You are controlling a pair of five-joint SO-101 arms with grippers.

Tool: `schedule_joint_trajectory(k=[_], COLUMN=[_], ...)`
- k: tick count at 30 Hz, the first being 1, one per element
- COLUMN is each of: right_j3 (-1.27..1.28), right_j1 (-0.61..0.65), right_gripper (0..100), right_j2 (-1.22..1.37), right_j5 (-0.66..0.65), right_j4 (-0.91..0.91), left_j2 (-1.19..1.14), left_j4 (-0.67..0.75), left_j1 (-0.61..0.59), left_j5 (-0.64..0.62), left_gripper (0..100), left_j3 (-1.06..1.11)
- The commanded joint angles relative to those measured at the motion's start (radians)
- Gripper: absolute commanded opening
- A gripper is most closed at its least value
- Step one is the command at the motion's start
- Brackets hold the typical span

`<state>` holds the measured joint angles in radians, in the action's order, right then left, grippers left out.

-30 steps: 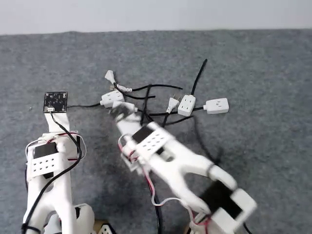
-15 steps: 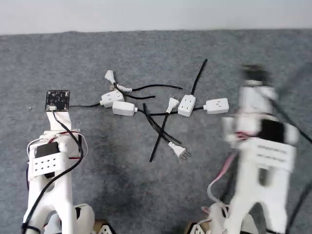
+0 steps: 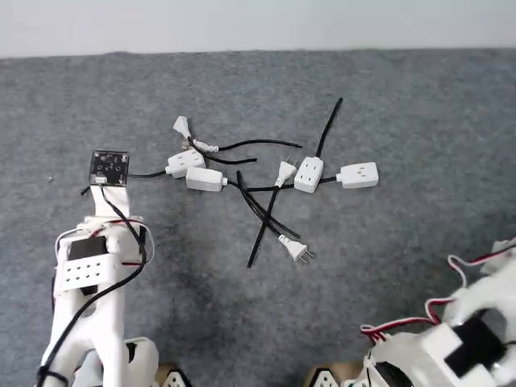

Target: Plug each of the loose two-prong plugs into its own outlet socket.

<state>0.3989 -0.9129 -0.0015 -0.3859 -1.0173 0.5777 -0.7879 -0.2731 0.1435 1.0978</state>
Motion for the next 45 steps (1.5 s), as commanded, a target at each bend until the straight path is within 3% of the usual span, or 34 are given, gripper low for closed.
schedule_joint_trajectory(k=[1, 8, 11, 16, 22, 27, 33, 45], right_j3=[-0.189, -0.345, -0.304, -0.068, 0.158, 0.201, 0.203, 0.212], right_j1=[0.045, 0.153, 0.203, 0.346, 0.432, 0.437, 0.437, 0.433], right_gripper=[26.6, 26.6, 22.9, 0.0, 1.1, 0.9, 1.1, 1.1], right_j2=[0.008, -0.022, -0.013, -0.002, -0.004, -0.001, -0.001, -0.001], right_j5=[0.018, 0.133, 0.198, 0.249, 0.267, 0.264, 0.264, 0.235], right_j4=[-0.151, -0.386, -0.423, -0.311, -0.096, -0.050, -0.041, -0.027], left_j2=[0.017, 0.017, 0.017, 0.017, 0.015, -0.012, -0.342, -1.149], left_j4=[0.023, 0.020, 0.014, -0.095, -0.130, -0.041, 0.095, 0.092], left_j1=[0.023, 0.038, 0.121, 0.302, 0.574, 0.773, 0.815, 0.818], left_j5=[-0.009, -0.011, -0.078, -0.219, -0.336, -0.419, -0.508, -0.519], left_gripper=[11, 13, 13, 13, 19, 22, 22, 21], left_j3=[-0.001, 0.001, -0.001, -0.110, -0.206, -0.280, -0.503, -1.244])
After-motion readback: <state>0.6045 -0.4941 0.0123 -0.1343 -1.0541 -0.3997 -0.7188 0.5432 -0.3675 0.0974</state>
